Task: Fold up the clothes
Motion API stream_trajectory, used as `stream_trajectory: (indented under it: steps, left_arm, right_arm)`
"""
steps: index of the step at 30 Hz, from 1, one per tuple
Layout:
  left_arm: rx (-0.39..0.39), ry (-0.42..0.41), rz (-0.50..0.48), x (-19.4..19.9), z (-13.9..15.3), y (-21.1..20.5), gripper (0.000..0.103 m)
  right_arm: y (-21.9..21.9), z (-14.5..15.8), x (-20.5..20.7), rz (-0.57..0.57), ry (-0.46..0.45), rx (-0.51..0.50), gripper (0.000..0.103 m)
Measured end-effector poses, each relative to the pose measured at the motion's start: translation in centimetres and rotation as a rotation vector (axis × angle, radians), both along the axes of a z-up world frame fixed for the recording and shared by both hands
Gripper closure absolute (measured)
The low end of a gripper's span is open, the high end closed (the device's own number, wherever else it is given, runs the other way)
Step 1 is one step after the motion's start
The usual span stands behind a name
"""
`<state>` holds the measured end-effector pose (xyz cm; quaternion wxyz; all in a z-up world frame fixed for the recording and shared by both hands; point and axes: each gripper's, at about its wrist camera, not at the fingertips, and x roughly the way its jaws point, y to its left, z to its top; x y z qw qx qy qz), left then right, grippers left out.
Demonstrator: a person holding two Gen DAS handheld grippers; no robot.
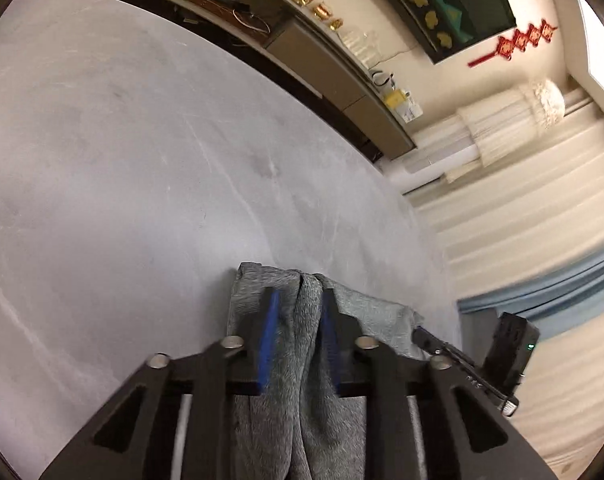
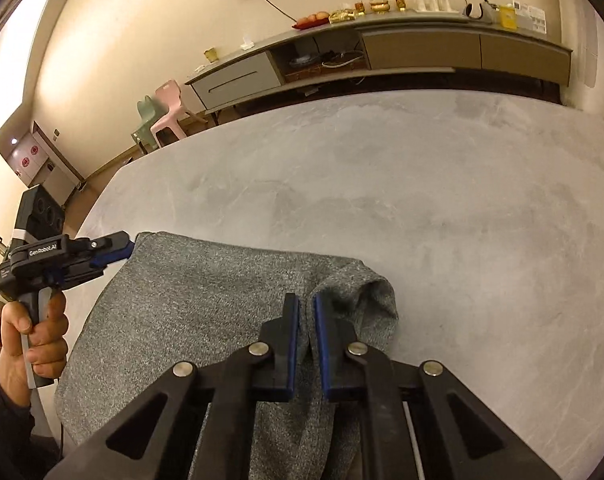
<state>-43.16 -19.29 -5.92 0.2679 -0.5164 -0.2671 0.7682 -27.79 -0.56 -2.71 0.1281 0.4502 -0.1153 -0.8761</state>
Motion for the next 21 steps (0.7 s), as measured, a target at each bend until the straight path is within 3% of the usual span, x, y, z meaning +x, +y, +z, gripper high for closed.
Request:
stream_trajectory:
  steps: [3,5,6,7,12,13,16,18,19,21]
  left_arm:
    - [-0.085,0.023,-0.051,2.1,1.8,0.9,0.071]
    - [-0.123,0.052,-0.059,4.1,2.3,1.1,0.075]
    - [-0.144,0.052,-0.059,4.5,2.5,1.0,0.096]
    - [-0.153,0.051,-0.055,4.9,2.2,1.0,0.098]
    - [-0.198,0.048,0.019,4.6,0.7,0.1,0.101]
    - [-0.178,0.036,0.03,5.0,0.1,-0.6,0.101]
    - [-0.195,0.036,0.05,3.2,-1.0,1.2,0.101]
    - [-0.213,0.026,0.068,4.6,-1.6,1.0,0.098]
    - [-0.249,0.041,0.067,4.6,-0.9,1.9,0.094]
    - [-0.321,0.07,0.065,4.7,0.7,3.5,0.091]
  right_arm:
    - [-0.6,0.4,-0.3,-0.016,0.032,0.076,0.068]
    - [-0.8,-0.7,-1.6,0.002,0.004,0.099,0.069]
    - [-0.6,-0.7,-1.7,0.001,0.001,0.098,0.086]
    - [-0.4,-0.8,-1.7,0.0,0.0,0.096,0.096]
    - [1.2,-1.6,-1.9,-0.04,-0.026,0.049,0.097]
    - [1.3,-1.7,-1.9,-0.042,-0.03,0.043,0.097]
    - [1.3,-1.8,-2.5,-0.054,-0.054,0.032,0.097]
    - [1.3,-1.6,-2.6,-0.065,-0.082,0.025,0.094]
    - [1.6,-1.1,-2.2,-0.07,-0.099,0.039,0.089]
    - [1.7,1.2,-0.3,-0.117,-0.049,0.149,0.083]
